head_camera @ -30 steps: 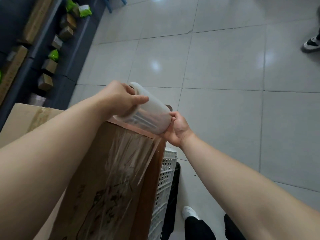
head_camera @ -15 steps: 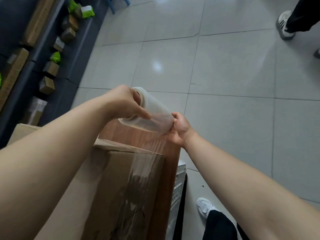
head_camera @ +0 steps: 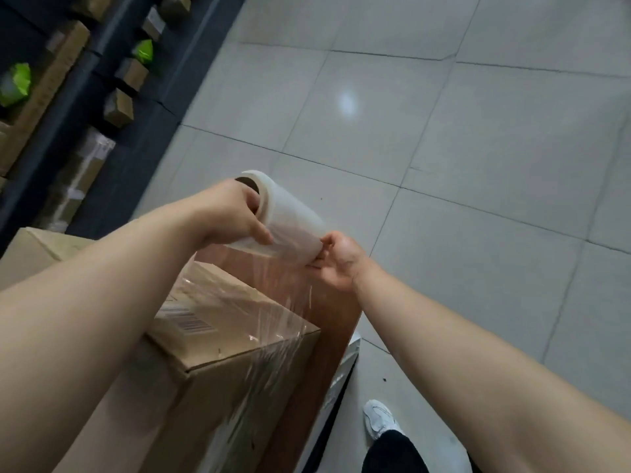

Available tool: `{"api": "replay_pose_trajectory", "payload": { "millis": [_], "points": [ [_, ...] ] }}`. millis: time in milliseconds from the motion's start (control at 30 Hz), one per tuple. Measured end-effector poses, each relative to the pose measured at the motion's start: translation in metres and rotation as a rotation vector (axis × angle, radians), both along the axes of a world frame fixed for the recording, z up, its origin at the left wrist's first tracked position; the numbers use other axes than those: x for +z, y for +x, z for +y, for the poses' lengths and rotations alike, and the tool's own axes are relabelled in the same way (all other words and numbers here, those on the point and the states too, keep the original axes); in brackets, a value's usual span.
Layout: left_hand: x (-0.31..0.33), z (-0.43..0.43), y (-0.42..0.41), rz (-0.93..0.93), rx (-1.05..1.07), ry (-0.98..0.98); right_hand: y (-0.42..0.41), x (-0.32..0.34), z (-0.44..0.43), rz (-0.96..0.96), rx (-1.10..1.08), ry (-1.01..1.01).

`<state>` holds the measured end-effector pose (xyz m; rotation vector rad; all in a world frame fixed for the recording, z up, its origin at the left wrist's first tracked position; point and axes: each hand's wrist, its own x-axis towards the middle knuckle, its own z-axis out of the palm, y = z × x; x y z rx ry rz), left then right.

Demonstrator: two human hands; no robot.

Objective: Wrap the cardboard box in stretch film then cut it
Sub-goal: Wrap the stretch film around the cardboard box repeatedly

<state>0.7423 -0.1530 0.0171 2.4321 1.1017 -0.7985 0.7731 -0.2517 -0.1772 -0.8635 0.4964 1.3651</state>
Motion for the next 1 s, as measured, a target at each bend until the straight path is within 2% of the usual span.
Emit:
{"api": "replay_pose_trajectory", "payload": {
  "millis": [167, 367, 467, 633, 867, 1000],
  "points": [
    [-0.003, 0.012, 0.003, 0.033, 0.064, 0.042, 0.023, 0.008, 0.017, 0.096, 0.051, 0.044],
    [-0.015, 0.036, 0.006, -0.201, 0.488, 0.009, 0.026, 0.006, 0.042, 0.081, 0.157, 0.055],
    [-0.017, 0.050, 0.004, -0.245, 0.572, 0.010, 0.030, 0.000, 0.052, 0.021, 0.204, 0.090],
    [-0.016, 0.070, 0.006, -0.272, 0.482, -0.052, 0.039, 0.000, 0.072, -0.034, 0.304, 0.054],
    [-0.009, 0.092, 0.002, -0.112, 0.194, 0.107, 0.060, 0.006, 0.111, -0.047, 0.297, -0.026],
    [-0.010, 0.104, 0.005, -0.131, 0.276, 0.068, 0.068, 0.010, 0.127, -0.039, 0.359, 0.000]
  ]
}}
